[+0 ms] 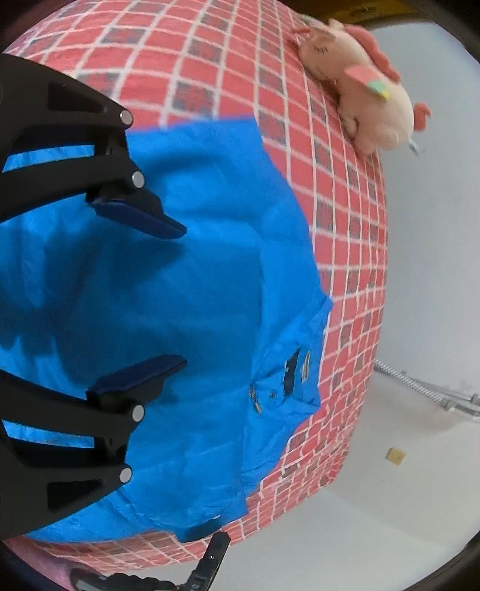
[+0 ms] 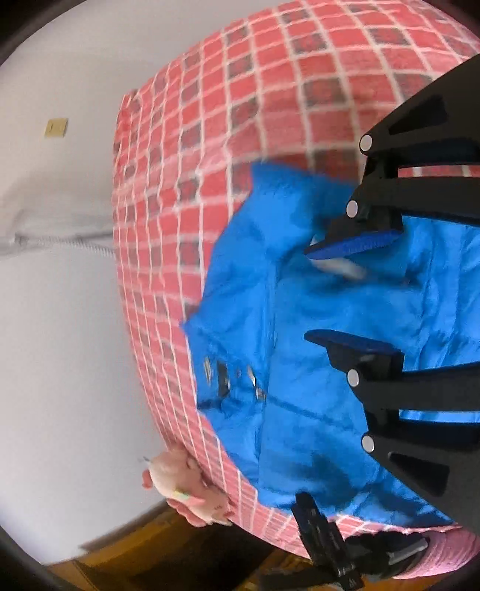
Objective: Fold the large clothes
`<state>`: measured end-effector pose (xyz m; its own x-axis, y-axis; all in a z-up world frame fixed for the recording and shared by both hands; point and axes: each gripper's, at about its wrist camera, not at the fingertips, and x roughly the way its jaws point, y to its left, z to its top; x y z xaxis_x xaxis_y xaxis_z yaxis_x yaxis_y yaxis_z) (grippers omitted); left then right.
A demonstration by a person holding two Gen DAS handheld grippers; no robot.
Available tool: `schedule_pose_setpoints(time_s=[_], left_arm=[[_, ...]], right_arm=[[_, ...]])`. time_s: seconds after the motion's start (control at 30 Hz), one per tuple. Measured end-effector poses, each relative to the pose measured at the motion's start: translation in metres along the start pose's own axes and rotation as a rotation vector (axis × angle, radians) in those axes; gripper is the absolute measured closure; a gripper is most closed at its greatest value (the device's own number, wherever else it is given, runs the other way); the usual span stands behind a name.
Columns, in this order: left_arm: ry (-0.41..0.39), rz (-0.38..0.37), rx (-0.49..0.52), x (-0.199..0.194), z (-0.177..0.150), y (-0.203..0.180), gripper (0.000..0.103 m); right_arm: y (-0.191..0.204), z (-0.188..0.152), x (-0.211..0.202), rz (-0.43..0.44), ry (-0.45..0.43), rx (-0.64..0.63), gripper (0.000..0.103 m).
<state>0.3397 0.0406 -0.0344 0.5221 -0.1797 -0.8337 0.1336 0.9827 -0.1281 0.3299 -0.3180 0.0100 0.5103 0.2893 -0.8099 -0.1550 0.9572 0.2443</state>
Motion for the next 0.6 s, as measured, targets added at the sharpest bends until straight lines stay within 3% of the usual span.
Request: schedule_pose_setpoints(time_s=[0.2, 0.3, 0.43, 0.6], left_arm=[[0.034, 0.072, 0.018, 0.041, 0.013, -0.010, 0.038], [0.035, 0.070, 0.032, 0.050, 0.012, -0.007, 0.037], [0.035, 0.073, 0.028, 0.043, 0.012, -0.006, 0.039], [-0.006, 0.052, 0.024, 0.003, -0.007, -0.007, 0.039]], right_arm=[[0.002, 0.004, 0.058, -0.074, 0.095, -0.006, 0.065], [-0.010, -0.002, 0.078, -0.048, 0.113, 0.014, 0.065], [-0.010, -0.004, 0.065, -0.030, 0.097, 0.020, 0.065], [0.003, -0.027, 0.012, 0.051, 0.025, -0.040, 0.064]])
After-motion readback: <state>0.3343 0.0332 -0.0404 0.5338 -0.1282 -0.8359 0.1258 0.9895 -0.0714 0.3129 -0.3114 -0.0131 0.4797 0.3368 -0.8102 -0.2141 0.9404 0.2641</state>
